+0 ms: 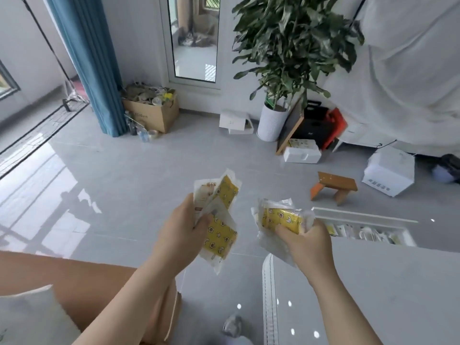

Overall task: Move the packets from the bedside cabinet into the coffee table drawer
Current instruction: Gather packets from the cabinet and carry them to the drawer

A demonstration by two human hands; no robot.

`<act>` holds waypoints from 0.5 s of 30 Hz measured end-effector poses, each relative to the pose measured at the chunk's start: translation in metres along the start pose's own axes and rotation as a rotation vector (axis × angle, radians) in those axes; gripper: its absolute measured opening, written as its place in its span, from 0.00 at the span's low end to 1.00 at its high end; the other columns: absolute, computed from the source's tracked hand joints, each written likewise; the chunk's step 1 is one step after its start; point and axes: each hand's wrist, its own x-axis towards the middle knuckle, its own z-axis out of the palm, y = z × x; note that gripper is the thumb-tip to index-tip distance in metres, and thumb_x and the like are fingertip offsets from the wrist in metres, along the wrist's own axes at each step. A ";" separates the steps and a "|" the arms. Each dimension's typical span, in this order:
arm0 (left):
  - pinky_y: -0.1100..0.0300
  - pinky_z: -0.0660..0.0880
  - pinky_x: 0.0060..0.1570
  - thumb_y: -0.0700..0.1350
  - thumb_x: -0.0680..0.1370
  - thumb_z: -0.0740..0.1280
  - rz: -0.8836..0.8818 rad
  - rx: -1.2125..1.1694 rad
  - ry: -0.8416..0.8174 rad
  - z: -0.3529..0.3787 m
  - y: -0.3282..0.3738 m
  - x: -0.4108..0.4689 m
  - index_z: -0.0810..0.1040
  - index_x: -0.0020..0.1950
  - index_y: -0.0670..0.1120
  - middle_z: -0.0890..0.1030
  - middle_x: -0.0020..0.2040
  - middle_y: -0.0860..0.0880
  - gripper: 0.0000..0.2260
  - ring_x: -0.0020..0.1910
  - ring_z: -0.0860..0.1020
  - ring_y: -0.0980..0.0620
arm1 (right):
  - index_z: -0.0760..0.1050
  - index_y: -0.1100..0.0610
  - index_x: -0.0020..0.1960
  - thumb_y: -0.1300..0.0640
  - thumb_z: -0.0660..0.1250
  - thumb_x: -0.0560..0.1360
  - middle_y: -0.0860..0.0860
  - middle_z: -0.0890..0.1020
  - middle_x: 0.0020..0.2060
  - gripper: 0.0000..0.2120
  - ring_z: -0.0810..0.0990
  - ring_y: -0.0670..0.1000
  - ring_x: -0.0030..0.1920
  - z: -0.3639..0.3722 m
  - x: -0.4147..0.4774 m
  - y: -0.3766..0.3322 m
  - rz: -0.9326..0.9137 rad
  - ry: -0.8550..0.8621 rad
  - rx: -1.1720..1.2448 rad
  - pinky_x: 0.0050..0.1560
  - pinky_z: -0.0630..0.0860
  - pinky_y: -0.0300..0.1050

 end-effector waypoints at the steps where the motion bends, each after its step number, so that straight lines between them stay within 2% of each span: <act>1: 0.50 0.79 0.42 0.42 0.78 0.61 0.003 0.010 -0.018 0.006 0.002 0.014 0.71 0.54 0.51 0.80 0.47 0.54 0.07 0.44 0.79 0.53 | 0.74 0.63 0.32 0.64 0.71 0.68 0.48 0.73 0.24 0.09 0.71 0.47 0.27 0.002 0.012 0.002 0.017 0.000 0.002 0.31 0.68 0.39; 3: 0.49 0.79 0.41 0.42 0.78 0.61 0.012 0.035 -0.048 0.019 0.008 0.044 0.71 0.53 0.50 0.80 0.46 0.53 0.06 0.43 0.79 0.52 | 0.75 0.65 0.35 0.62 0.71 0.69 0.50 0.73 0.25 0.08 0.71 0.50 0.29 0.003 0.039 0.006 0.034 -0.013 0.001 0.32 0.67 0.41; 7: 0.53 0.77 0.38 0.42 0.78 0.61 0.031 0.081 -0.089 0.051 0.026 0.106 0.71 0.54 0.50 0.80 0.46 0.53 0.06 0.42 0.79 0.53 | 0.75 0.59 0.36 0.62 0.70 0.72 0.43 0.72 0.21 0.07 0.69 0.44 0.26 -0.001 0.099 0.006 0.021 -0.029 0.006 0.26 0.65 0.34; 11: 0.48 0.78 0.42 0.43 0.78 0.61 0.028 0.110 -0.142 0.084 0.051 0.166 0.71 0.54 0.51 0.80 0.46 0.53 0.07 0.44 0.79 0.50 | 0.73 0.57 0.33 0.62 0.70 0.72 0.42 0.71 0.20 0.10 0.67 0.44 0.26 -0.012 0.161 0.012 0.051 0.007 0.042 0.25 0.64 0.33; 15: 0.48 0.78 0.42 0.43 0.78 0.61 0.040 0.137 -0.183 0.117 0.073 0.214 0.71 0.54 0.50 0.80 0.46 0.52 0.06 0.43 0.79 0.50 | 0.73 0.57 0.33 0.61 0.71 0.71 0.43 0.72 0.22 0.10 0.68 0.45 0.27 -0.029 0.212 0.017 0.069 0.023 0.019 0.27 0.64 0.34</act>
